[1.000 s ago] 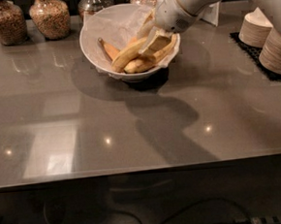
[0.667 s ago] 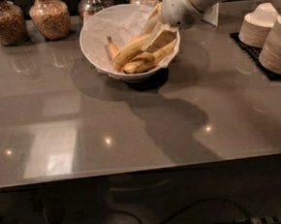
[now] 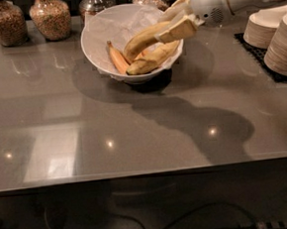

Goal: Pick banana from white bowl

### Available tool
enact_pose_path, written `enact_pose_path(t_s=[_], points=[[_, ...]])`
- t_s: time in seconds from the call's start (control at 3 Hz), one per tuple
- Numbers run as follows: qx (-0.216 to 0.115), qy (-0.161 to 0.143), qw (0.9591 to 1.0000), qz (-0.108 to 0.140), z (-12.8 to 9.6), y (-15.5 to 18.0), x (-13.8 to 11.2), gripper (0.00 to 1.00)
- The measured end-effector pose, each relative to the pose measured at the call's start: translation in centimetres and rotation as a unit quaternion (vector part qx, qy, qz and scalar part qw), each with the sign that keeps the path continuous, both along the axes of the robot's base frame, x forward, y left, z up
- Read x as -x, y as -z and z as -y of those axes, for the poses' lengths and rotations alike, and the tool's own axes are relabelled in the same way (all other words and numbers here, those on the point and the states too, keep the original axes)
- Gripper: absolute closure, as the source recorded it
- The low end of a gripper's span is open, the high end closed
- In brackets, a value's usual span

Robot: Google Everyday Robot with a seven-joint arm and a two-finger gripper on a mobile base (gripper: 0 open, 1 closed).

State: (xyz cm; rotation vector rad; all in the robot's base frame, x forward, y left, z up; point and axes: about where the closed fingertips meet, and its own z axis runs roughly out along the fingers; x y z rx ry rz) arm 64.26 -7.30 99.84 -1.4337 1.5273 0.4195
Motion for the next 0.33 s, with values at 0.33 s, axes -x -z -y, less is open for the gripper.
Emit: enact_pose_path(t_s=[0.33], points=[[-0.063, 0.015, 0.9979, -0.003, 1.94, -2.11, 1.81, 1.0]])
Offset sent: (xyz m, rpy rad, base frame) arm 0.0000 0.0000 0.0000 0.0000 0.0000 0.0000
